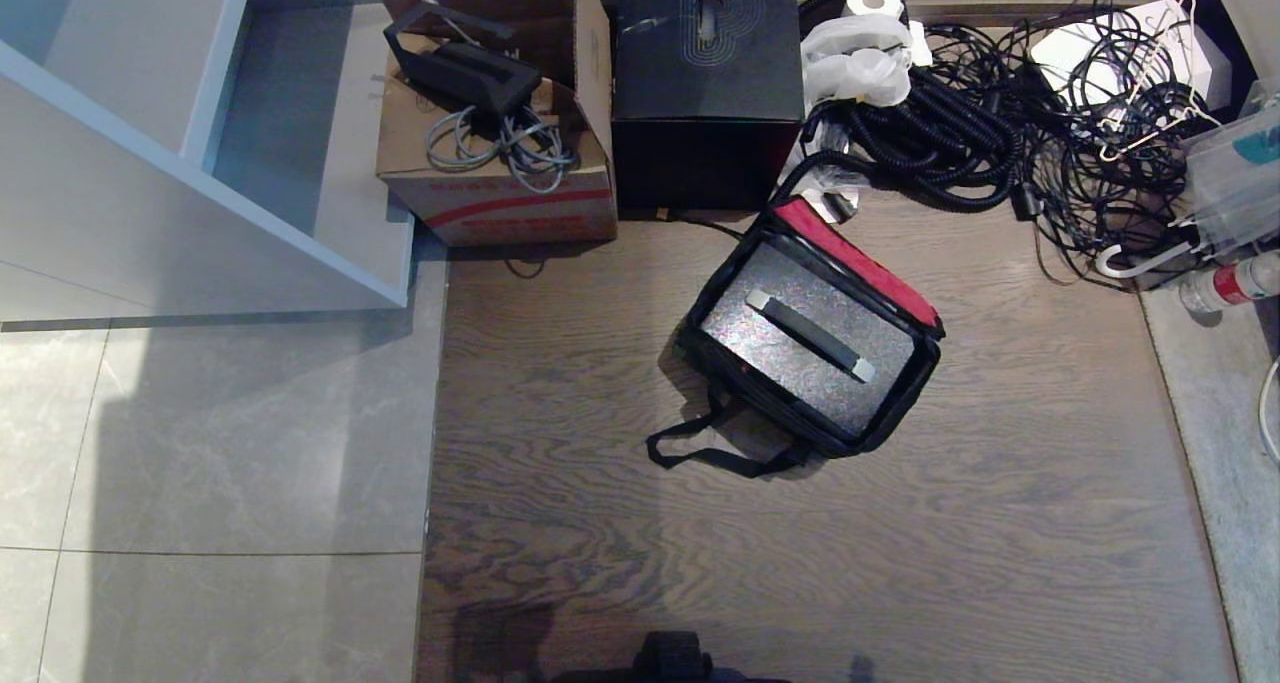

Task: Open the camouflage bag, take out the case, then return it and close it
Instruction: Grip the handle

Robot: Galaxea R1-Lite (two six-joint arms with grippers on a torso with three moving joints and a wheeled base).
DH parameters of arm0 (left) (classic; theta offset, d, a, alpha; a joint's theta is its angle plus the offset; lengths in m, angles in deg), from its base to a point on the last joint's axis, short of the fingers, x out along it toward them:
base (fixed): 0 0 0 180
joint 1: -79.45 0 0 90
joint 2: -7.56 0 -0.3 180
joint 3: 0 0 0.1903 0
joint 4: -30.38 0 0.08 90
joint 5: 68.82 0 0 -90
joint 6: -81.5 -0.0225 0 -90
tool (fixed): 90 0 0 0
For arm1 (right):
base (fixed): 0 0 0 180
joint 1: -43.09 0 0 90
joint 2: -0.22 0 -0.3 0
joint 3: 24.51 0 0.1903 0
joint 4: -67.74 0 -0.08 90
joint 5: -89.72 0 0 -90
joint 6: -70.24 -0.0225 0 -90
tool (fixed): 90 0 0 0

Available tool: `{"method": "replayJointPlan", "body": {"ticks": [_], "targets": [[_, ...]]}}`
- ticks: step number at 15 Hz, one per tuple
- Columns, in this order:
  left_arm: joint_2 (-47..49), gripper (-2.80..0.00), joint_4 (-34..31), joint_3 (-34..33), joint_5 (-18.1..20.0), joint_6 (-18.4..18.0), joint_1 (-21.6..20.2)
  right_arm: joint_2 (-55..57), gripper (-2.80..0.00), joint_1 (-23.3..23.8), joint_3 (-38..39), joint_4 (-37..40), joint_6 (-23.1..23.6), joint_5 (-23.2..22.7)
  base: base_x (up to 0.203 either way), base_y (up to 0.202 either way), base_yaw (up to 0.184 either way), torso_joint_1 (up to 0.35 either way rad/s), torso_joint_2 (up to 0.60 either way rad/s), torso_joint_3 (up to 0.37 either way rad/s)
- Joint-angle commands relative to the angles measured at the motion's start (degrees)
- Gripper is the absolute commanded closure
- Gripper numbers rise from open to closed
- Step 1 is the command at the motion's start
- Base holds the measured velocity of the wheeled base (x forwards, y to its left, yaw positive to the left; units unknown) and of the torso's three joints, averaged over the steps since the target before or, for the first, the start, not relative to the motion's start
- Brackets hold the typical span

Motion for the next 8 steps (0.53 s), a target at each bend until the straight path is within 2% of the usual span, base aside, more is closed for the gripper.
{"method": "replayJointPlan", "body": {"ticks": [1,6,7,8], "targets": [[0.0,0.0,-0.02,-0.02,-0.02,0.04,0.0,0.1,0.0,-0.02,2.29,0.18,0.95,-0.33,0.0,0.0,0.0,0.0,0.0,0.0],[0.0,0.0,-0.02,-0.02,-0.02,0.04,0.0,0.1,0.0,-0.02,0.2,1.1,0.3,0.24,0.0,0.0,0.0,0.0,0.0,0.0],[0.0,0.0,-0.02,-0.02,-0.02,0.04,0.0,0.13,0.0,-0.02,-2.65,3.7,0.35,0.19,0.0,0.0,0.0,0.0,0.0,0.0],[0.0,0.0,-0.02,-0.02,-0.02,0.04,0.0,0.15,0.0,-0.02,-7.77,9.83,0.37,0.02,0.0,0.0,0.0,0.0,0.0,0.0]]}}
